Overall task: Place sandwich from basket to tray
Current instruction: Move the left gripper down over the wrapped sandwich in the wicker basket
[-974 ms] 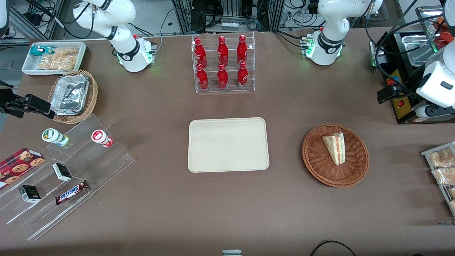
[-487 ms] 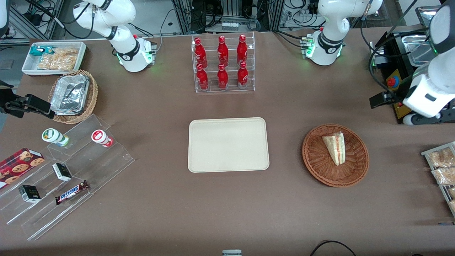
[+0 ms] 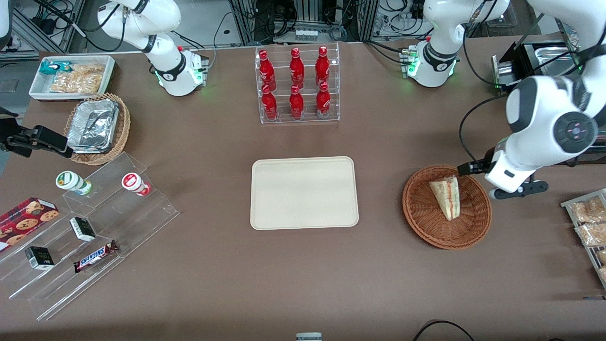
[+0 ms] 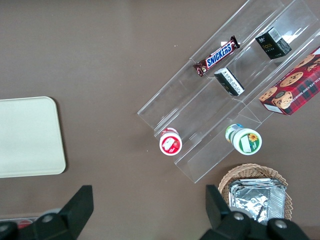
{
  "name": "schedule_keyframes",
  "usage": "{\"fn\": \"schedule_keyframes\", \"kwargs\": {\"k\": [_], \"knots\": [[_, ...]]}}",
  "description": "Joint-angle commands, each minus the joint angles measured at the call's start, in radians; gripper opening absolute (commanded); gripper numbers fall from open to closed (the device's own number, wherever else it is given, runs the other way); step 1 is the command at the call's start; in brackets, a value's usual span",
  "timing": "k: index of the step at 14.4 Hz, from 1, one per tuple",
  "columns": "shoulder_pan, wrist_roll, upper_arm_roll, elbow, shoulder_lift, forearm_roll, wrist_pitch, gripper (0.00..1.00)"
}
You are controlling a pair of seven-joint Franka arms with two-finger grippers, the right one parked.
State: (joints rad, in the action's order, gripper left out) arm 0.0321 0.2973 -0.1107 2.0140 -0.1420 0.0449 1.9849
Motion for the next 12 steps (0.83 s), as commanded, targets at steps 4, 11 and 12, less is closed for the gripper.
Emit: {"fn": "schedule_keyframes", "kwargs": {"k": [4, 11, 12], "knots": [[-0.006, 0.069, -0.003, 0.092, -0.074, -0.014, 0.181, 1.0], [-0.026, 0.207, -0.004, 0.092, -0.149, -0.037, 0.264, 1.0], [-0.026, 0.223, -0.004, 0.092, -0.157, -0.037, 0.264, 1.0]]}}
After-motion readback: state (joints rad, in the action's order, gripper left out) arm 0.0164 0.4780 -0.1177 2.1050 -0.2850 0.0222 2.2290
